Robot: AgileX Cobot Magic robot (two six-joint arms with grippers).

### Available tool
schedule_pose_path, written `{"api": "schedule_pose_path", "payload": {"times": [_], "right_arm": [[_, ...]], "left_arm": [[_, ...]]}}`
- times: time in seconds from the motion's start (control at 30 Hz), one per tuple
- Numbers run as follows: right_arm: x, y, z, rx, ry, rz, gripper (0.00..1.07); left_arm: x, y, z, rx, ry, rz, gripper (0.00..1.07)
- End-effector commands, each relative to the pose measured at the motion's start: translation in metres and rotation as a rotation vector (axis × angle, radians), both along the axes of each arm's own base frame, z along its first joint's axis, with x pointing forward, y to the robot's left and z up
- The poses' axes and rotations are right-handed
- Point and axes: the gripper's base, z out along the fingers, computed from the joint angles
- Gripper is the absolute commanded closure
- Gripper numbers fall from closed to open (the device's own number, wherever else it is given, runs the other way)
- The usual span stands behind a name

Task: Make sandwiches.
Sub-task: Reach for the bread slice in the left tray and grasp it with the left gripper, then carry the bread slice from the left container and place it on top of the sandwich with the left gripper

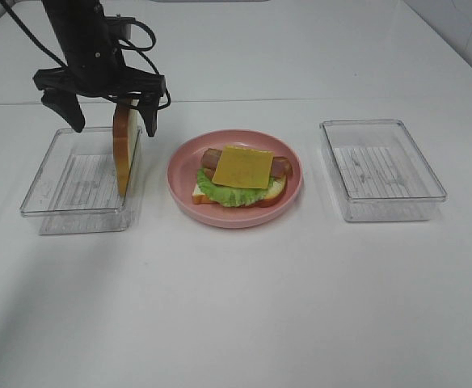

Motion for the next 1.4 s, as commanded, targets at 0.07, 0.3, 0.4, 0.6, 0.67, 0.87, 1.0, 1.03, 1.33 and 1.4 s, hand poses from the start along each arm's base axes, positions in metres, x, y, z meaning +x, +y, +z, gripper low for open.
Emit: {"api": "schedule_pose_path", "payload": {"times": [0.07,0.3,0.4,0.6,0.67,0.87,1.0,1.03,1.33,1.4], "right_arm": [[-0.004,0.000,-0.001,-0.004,-0.035,-0.002,0.09],[-0.004,0.000,-0.001,-0.004,-0.035,-0.002,0.09],[-0.004,0.000,-0.001,-0.004,-0.035,-0.002,0.09],[-0.004,0.000,-0.001,-0.004,-0.035,-0.002,0.09],[-0.004,0.000,-0.001,-0.004,-0.035,-0.002,0.09],[-0.004,0.000,-0.001,-0.004,-0.035,-0.002,0.09],[-0.004,0.000,-0.001,-0.004,-0.035,-0.002,0.09],[-0.004,0.000,-0.001,-0.004,-0.035,-0.002,0.09],[-0.004,0.000,-0.001,-0.004,-0.035,-0.002,0.09],[-0.004,0.000,-0.001,-0.004,-0.035,-0.002,0.09]], "left_arm": [[-0.001,0.000,-0.006,0.004,0.048,0.005,0.09],[-0.002,0.001,-0.012,0.019,0.078,-0.004,0.18],[-0.002,0.002,-0.012,0.036,0.071,-0.005,0.32],[-0.002,0.004,-0.012,0.047,0.071,0.044,0.95],[-0.002,0.004,-0.012,0.047,0.071,0.043,1.03],[-0.005,0.004,-0.011,0.058,0.099,-0.004,1.07],[-0.010,0.003,0.015,0.009,0.059,0.001,1.07],[-0.010,0.003,0.015,0.009,0.059,0.001,1.07],[-0.037,-0.001,0.106,-0.170,-0.083,-0.021,1.07],[-0.040,-0.003,0.113,-0.202,-0.090,-0.038,1.07]]}}
